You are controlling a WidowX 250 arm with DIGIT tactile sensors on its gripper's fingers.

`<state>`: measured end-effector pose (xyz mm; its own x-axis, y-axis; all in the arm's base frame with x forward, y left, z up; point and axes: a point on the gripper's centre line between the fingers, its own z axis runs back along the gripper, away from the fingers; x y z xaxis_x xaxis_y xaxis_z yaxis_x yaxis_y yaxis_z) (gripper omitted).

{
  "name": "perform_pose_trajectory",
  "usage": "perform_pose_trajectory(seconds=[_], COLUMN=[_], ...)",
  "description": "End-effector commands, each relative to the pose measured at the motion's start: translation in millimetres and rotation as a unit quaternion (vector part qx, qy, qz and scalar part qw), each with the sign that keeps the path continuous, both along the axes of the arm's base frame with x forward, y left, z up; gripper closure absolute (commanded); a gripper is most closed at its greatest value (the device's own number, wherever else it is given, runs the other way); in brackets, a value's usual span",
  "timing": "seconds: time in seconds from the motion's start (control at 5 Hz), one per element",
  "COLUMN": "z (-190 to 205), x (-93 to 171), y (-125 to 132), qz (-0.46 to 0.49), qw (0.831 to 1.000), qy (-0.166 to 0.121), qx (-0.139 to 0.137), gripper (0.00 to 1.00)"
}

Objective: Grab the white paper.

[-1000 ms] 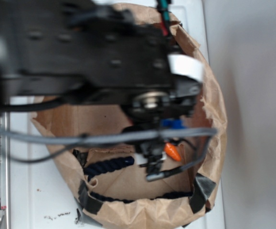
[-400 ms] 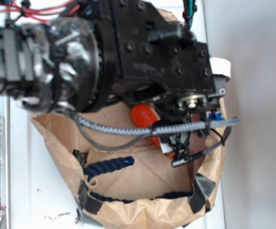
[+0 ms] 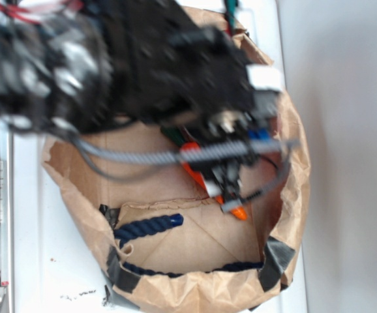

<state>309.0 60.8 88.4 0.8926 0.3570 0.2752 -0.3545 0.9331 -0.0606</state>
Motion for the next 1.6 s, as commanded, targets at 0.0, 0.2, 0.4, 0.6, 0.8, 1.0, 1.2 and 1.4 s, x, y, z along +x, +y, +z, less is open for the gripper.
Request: perform_pose_trajectory(seconds=[0.0, 0.2, 0.4, 0.6, 0.8, 1.0, 1.2, 1.4], z=[32, 29, 18, 9, -1, -12, -20, -24], x=[-9, -12, -8, 3, 22, 32, 45, 59], y=[31, 38, 40, 34, 33, 27, 14, 6], qz=[0.064, 0.088, 0.087, 0.078, 0.087, 0.082, 0.071, 0.071], qw=[0.996, 0.995, 0.995, 0.995, 0.995, 0.996, 0.997, 0.997], qy=[-0.052, -0.055, -0.058, -0.055, -0.048, -0.033, -0.023, -0.011], qx=[-0.014, -0.011, -0.001, -0.019, -0.014, -0.001, -0.013, -0.01], gripper=[0.0, 0.0, 0.0, 0.0, 0.0, 0.0, 0.0, 0.0])
